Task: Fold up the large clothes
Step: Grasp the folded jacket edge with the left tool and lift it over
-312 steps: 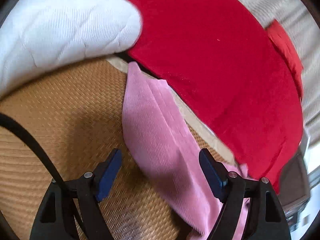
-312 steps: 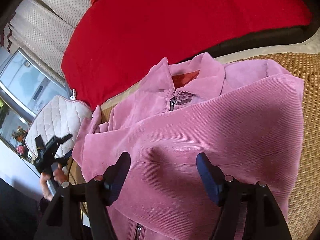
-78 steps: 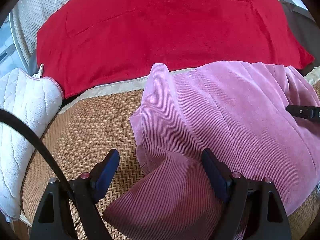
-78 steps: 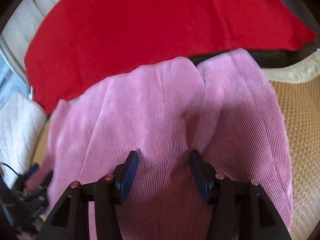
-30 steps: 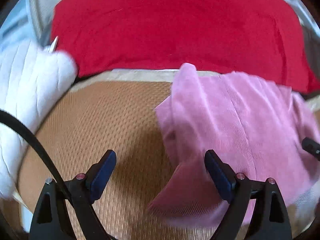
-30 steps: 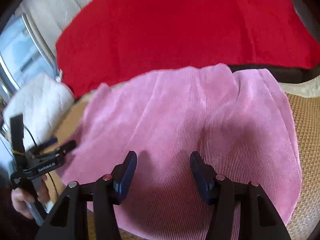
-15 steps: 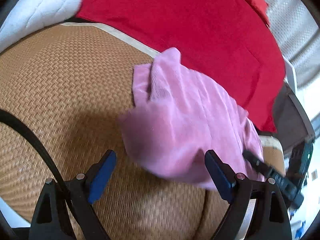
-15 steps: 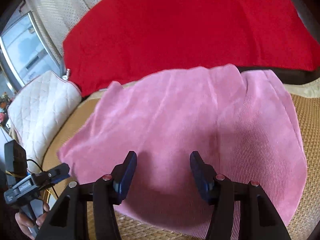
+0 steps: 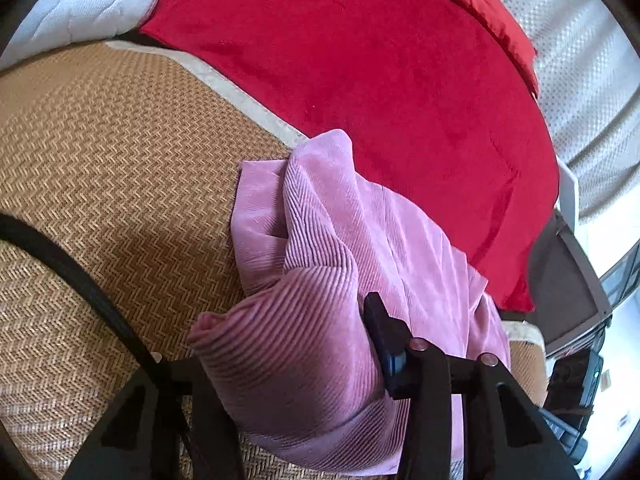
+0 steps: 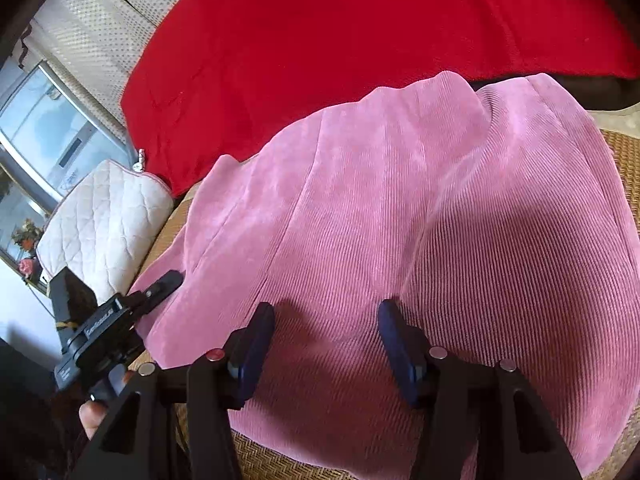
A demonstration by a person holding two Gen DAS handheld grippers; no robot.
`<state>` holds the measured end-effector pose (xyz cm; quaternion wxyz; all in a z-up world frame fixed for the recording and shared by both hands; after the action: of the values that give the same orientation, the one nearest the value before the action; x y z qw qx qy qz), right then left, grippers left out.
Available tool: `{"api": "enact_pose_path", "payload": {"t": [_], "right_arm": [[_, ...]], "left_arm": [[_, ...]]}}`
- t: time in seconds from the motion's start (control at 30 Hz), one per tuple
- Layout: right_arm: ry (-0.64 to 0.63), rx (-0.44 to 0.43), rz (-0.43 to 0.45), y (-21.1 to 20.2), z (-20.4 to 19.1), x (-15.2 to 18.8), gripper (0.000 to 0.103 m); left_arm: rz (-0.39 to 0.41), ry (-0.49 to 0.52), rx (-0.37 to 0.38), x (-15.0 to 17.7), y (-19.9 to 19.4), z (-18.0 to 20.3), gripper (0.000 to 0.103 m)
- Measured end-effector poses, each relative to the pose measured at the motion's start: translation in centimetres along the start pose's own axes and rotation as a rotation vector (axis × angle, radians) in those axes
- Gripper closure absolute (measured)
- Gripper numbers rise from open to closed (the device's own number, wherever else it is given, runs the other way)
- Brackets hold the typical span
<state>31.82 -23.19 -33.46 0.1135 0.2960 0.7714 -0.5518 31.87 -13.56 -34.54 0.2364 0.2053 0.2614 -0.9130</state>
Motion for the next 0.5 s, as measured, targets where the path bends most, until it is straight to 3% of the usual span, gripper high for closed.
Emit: {"api": "enact_pose_path", "payload": {"t": [0.07, 0.17, 0.2, 0.23, 0.27, 0.37, 0.5], "right_arm": [[0.004, -0.015, 0.001, 0.0, 0.0, 0.0, 0.046], [-0.001, -0.023, 0.003, 0.1, -0.2, 0.2, 0.046], [0.0, -0.025, 0.003, 0.1, -0.1, 0.2, 0.046], [0.001, -0.027, 0.002, 0.1, -0.1, 0.3, 0.046], [0.002, -0.03, 0.001, 0.0, 0.1, 0.3, 0.046], [0.015, -0.042, 0.006, -0.6, 0.5, 0.2, 0.047], [0.0, -0.05, 0.059, -2.4, -0.6, -0.5, 0.044]], "left_arm": [[0.004, -0.031, 0.017, -0.2, 0.5, -0.1, 0.036], [0.011, -0.008, 0.027, -0.2, 1.1, 0.3, 0.035], [0.014, 0.015, 0.016, -0.2, 1.2, 0.5, 0.041], [0.022, 0.036, 0.001, -0.3, 1.4, 0.6, 0.06], [0.027, 0.056, -0.003, -0.5, 1.6, 0.8, 0.065], [0.046, 0.073, 0.016, -1.1, 1.4, 0.8, 0.071], [0.057, 0.064, 0.05, -1.1, -0.1, 1.6, 0.072]]}}
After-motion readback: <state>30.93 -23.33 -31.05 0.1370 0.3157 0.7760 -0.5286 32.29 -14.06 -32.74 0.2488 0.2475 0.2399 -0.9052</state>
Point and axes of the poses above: each gripper's, at about its wrist camera, not at the fingertips, and y roughly the way its jaws point, z to its right, x to its underside, the point moved 10 cm from there along y, roughly the way its jaws point, and after that the axes turned 14 degrees about x, right-handed, at the moved point
